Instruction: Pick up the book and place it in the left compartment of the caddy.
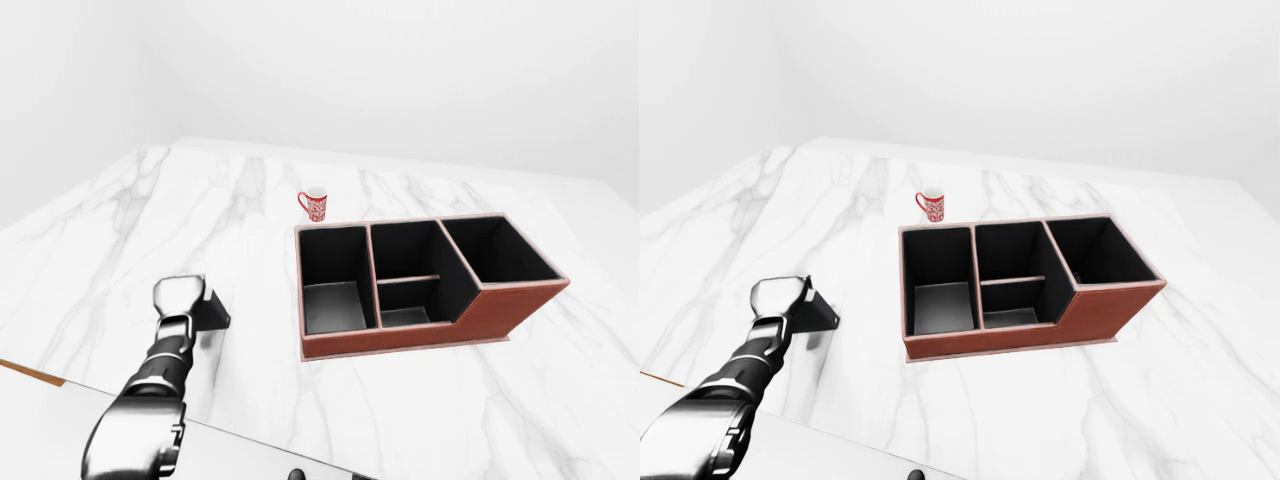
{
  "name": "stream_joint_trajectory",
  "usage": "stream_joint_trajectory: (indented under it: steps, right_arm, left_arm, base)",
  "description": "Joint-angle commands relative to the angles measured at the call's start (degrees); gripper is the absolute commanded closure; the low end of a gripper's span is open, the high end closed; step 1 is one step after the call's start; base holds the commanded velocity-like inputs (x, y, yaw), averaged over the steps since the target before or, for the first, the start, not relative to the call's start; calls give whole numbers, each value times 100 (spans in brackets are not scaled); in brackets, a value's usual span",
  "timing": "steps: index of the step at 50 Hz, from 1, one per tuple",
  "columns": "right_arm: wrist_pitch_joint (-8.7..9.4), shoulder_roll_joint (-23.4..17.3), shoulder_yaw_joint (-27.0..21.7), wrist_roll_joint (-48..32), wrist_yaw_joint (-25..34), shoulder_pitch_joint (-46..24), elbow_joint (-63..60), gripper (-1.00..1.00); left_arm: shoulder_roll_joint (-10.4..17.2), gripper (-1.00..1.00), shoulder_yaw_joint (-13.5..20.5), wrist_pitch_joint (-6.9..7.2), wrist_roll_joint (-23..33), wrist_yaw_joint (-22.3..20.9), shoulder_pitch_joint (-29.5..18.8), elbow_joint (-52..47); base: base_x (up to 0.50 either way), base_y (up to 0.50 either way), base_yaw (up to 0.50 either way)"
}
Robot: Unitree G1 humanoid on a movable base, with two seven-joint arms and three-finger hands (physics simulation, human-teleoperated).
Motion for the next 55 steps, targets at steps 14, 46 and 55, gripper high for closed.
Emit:
stream_joint_trajectory:
  steps: [14, 46, 55]
  right_arm:
    - [0, 1, 13, -14, -3, 1, 0, -100]
    - [0, -12, -14, -5, -19, -9, 19, -100]
    - [0, -1, 5, -11, -23, -11, 6, -100]
  left_arm:
    - [-138, 100, -196, 0, -89, 0, 112, 106]
    - [-26, 100, 785, 0, 589, 0, 1911, -4778]
    - [-106, 100, 1026, 0, 761, 0, 2207, -5743]
  base:
    - [0, 0, 0]
    - [0, 0, 0]
    - [0, 0, 0]
